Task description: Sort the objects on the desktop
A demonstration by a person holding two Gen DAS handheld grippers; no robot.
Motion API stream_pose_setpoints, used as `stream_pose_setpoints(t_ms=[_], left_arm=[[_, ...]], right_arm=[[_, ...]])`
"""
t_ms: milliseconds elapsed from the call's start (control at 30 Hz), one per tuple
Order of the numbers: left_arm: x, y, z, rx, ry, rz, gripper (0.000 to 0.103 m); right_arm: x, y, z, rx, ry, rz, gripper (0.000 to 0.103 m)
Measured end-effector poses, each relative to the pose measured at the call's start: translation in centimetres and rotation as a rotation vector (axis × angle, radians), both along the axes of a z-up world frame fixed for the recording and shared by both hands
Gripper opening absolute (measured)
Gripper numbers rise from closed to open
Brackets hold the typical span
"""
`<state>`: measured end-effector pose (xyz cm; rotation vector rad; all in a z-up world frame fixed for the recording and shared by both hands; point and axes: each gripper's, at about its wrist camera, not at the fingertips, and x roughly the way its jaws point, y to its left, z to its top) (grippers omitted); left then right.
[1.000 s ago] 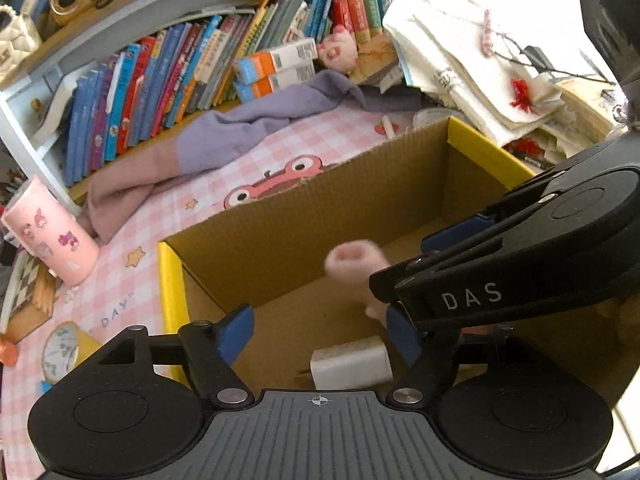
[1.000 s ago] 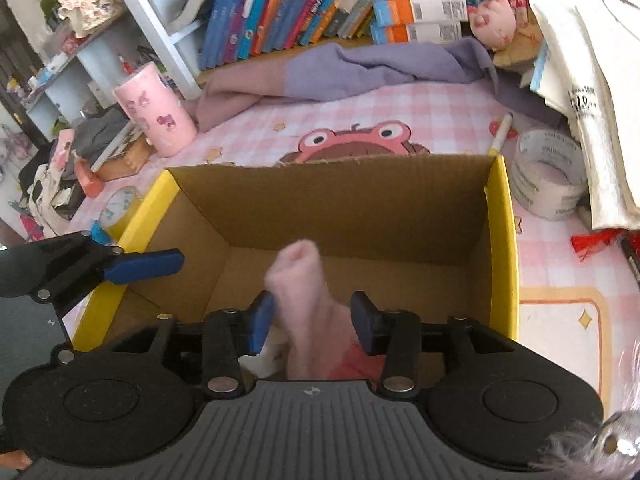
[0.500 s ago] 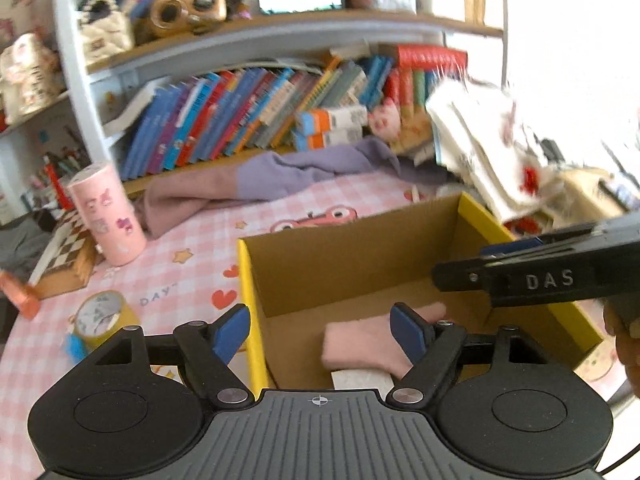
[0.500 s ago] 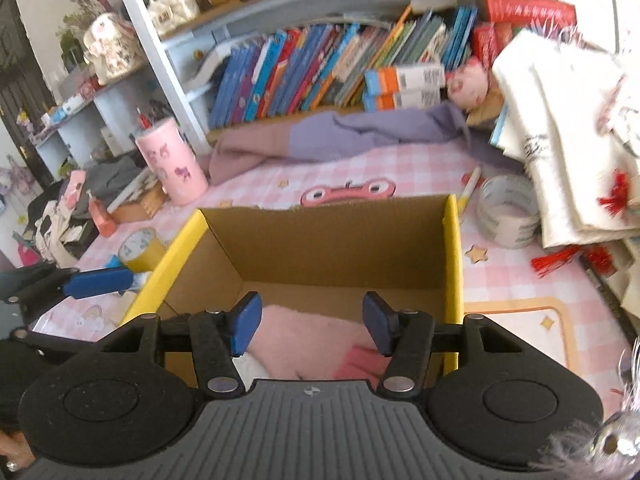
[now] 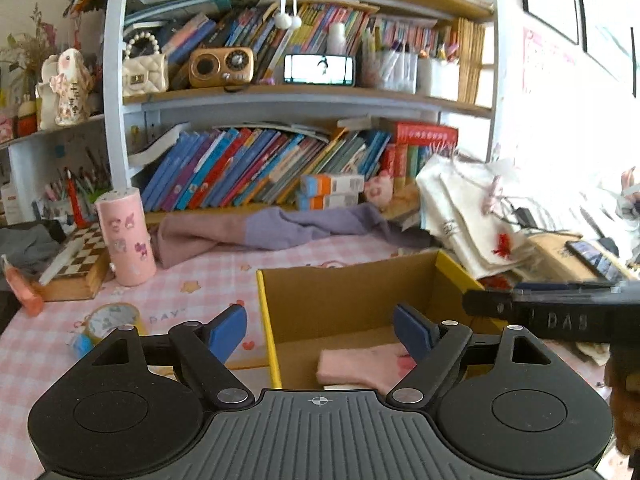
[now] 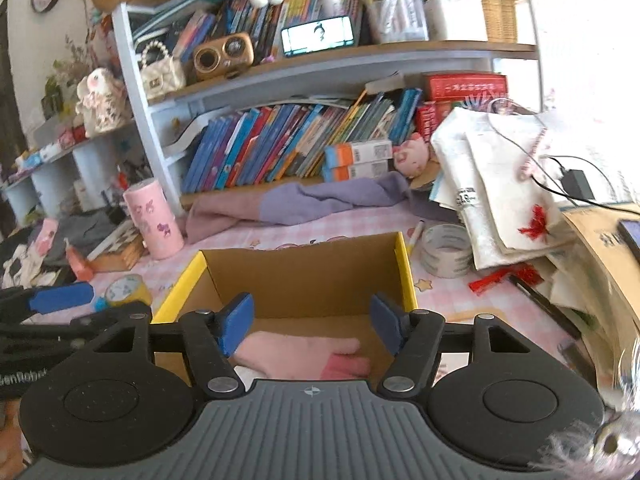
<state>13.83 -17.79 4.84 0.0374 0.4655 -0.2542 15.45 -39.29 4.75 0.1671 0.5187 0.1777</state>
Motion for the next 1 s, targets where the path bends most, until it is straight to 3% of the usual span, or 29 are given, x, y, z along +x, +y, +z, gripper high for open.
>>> stream_pose_setpoints(t_ms=[233,533,1000], left_arm=[[-1.6,1.4,-0.6,-0.012,0.015,-0.052,0.083],[-3.3,5.6,-1.6,-0.009,0.067,-0.023,0.083],[-8.1,11.8,-3.9,0.086,0.129,-0.001,0.083]], right_arm=[[-3.2,1.7,-0.8,-0.029,0.017,-0.076,0.062],[-5.8,4.4,-2.5,-0.063,0.109,-0.156,0.062],[-10.8,11.4,-4.1,-0.108,0.139,-0.216,0.062]])
